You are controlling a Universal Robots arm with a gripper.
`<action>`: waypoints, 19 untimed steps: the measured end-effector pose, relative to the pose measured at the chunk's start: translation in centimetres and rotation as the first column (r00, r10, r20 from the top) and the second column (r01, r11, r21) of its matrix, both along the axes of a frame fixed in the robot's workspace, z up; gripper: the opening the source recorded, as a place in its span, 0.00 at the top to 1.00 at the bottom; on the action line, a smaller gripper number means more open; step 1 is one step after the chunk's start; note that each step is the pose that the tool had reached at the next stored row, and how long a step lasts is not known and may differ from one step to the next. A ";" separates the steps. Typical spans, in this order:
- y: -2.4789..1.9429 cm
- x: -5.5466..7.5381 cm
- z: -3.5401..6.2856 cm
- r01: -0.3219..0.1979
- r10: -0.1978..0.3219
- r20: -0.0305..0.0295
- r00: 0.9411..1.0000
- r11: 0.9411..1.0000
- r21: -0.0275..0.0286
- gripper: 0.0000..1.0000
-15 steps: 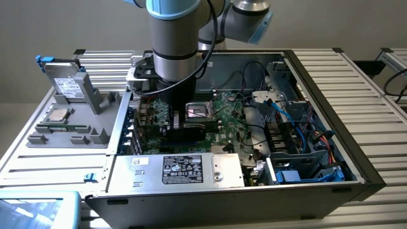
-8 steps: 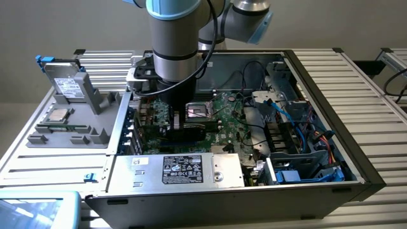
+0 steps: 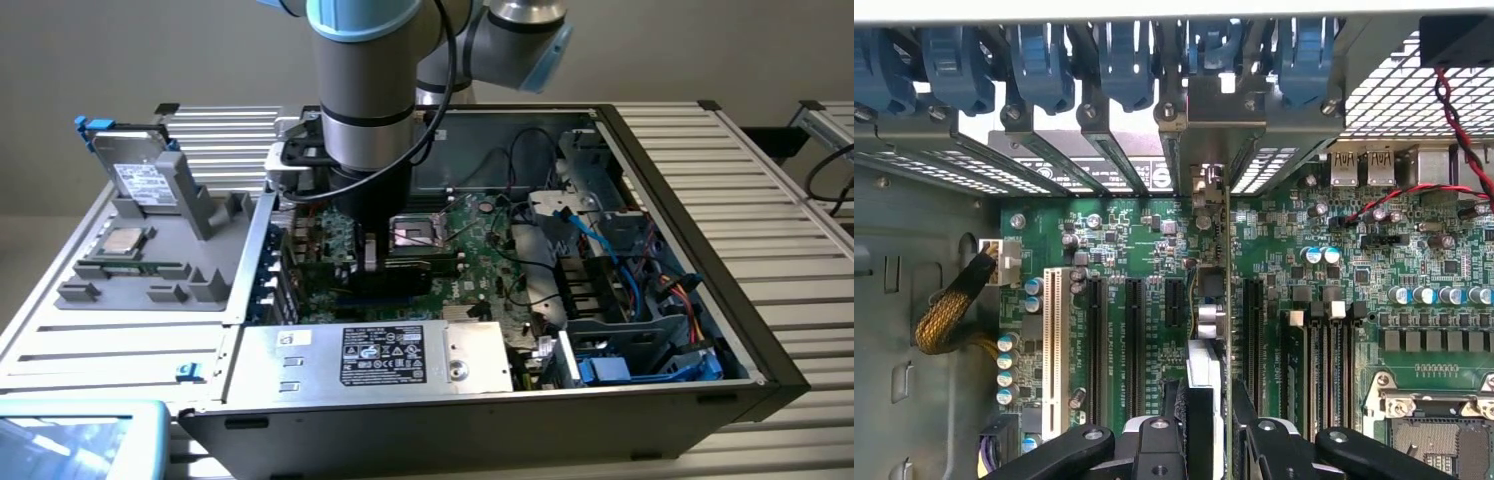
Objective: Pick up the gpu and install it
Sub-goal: 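Insert the gpu into the slot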
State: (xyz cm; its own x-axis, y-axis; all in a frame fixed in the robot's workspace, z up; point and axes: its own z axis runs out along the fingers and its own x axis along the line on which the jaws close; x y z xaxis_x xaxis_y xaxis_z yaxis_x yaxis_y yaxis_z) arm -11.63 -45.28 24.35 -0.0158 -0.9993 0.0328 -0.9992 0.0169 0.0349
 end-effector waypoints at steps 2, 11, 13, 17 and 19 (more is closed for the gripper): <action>0.00 0.0 -0.05 0.000 0.000 0.000 1.000 1.000 0.000 0.72; 0.00 0.0 -0.13 0.004 -0.004 0.000 1.000 1.000 0.001 0.72; 0.00 -0.1 -0.17 0.004 -0.004 0.000 1.000 1.000 0.001 0.72; 0.00 0.0 -0.21 0.004 -0.004 0.000 1.000 1.000 0.001 0.72; 0.01 0.0 -0.21 0.004 -0.004 0.000 1.000 1.000 0.002 0.72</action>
